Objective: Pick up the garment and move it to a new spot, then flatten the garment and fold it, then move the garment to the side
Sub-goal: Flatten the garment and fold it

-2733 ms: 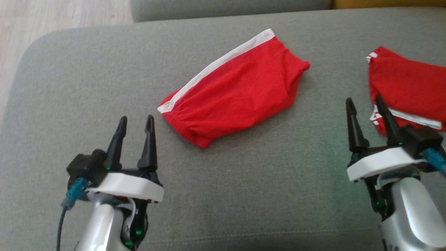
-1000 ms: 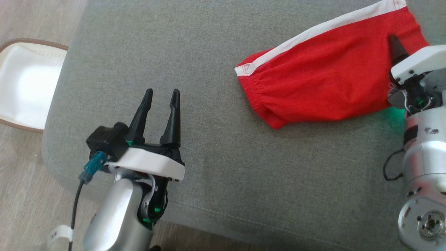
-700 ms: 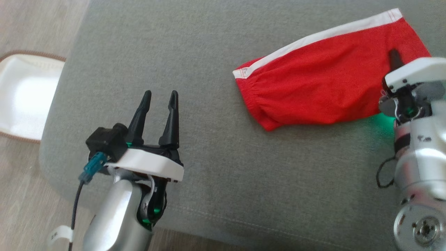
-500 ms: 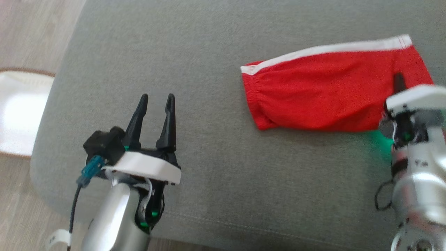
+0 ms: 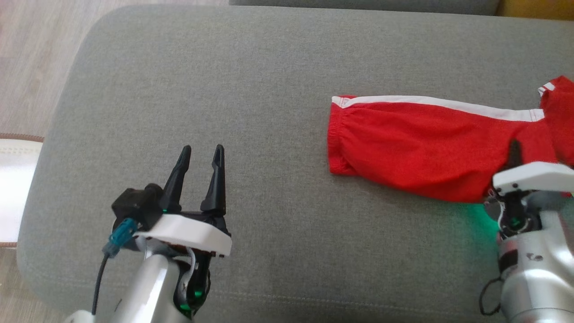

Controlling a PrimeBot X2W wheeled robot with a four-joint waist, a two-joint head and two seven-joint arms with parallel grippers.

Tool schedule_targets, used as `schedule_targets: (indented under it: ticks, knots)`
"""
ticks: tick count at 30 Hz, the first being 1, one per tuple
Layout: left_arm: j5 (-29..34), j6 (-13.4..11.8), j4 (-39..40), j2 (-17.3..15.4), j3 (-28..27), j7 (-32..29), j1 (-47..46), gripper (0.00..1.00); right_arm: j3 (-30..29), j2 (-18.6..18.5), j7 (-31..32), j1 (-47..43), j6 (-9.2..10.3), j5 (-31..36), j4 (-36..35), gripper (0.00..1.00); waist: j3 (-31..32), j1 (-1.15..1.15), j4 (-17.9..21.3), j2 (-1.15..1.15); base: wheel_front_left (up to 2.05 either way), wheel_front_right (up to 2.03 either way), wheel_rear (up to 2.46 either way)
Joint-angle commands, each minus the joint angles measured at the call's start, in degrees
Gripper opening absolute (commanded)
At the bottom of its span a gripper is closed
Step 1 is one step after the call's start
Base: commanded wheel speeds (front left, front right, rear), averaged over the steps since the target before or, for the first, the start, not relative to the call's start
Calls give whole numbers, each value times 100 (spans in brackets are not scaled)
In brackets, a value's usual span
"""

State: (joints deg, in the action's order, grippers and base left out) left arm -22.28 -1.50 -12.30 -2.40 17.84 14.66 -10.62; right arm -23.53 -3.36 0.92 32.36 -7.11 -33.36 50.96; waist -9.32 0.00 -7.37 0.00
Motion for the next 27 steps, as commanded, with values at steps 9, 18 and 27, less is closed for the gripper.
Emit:
schedule_targets:
  ticks: [9, 18, 27]
  knots:
    - [90, 28, 118, -48, -200, 34, -37, 100, 1357, 48, -588, 333, -37, -591, -630, 0, 146, 0, -125, 0, 0, 0, 0]
    - [60, 27, 60, -48, -154, 34, 101, 100, 3290, 48, -1130, 75, -37, -1625, -1195, 0, 323, 0, -307, 0, 0, 0, 0]
    - [21, -4, 81, -48, -133, 34, 161, 100, 4282, 48, -1334, 64, -37, -1930, -1037, 0, 359, 0, -594, 0, 0, 0, 0]
